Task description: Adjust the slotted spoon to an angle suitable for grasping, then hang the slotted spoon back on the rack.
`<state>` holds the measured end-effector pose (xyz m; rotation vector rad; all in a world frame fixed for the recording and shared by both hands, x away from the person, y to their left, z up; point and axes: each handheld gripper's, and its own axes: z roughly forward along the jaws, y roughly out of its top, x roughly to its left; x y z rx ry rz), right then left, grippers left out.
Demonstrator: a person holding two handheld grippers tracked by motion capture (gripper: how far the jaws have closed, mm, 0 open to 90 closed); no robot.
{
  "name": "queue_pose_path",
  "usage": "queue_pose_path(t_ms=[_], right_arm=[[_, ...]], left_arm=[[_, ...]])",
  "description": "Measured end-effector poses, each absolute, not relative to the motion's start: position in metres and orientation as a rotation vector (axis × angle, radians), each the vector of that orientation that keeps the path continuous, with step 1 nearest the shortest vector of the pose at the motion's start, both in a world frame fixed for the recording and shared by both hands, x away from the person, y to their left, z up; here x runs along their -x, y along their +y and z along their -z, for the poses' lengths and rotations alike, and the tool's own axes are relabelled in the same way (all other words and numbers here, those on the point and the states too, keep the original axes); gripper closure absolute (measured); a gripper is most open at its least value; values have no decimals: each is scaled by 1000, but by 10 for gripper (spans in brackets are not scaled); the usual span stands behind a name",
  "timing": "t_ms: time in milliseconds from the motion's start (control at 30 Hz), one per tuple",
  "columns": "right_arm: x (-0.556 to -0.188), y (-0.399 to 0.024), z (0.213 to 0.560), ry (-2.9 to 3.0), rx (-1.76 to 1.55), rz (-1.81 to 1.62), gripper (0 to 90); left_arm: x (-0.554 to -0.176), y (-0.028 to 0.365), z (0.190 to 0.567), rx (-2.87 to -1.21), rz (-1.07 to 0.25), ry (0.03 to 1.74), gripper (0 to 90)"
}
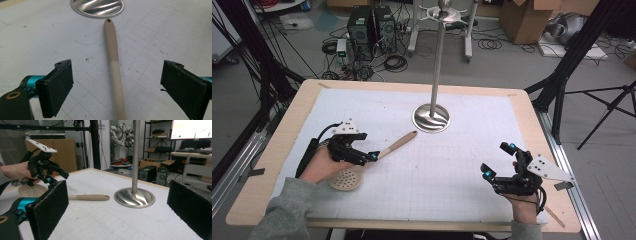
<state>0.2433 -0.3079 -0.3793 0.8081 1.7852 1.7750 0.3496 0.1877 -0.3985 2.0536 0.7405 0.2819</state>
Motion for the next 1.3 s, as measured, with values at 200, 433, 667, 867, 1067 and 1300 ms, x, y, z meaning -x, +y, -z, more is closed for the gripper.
queue_pose_path(t_ms=[200, 433, 667, 867, 1067, 1300], right_arm=[[-245, -307, 380, 1803, -800, -1775, 26], [-242, -310, 378, 1783, -808, -1781, 25], [-243, -309, 379, 1791, -797, -1781, 26], [-240, -312, 378, 1786, -804, -1782, 26], [-237, -317, 378, 1770, -812, -1778, 26], [-236, -319, 378, 1769, -812, -1774, 26]], left_arm=[[-352, 182, 405, -2101, -267, 749, 134], [-355, 179, 411, -2149, -273, 745, 159], [-356, 177, 415, -2183, -252, 751, 184], [-359, 173, 414, -2245, -225, 751, 244], [-362, 170, 420, -2295, -189, 784, 287], [-360, 168, 421, -2328, -171, 796, 356]])
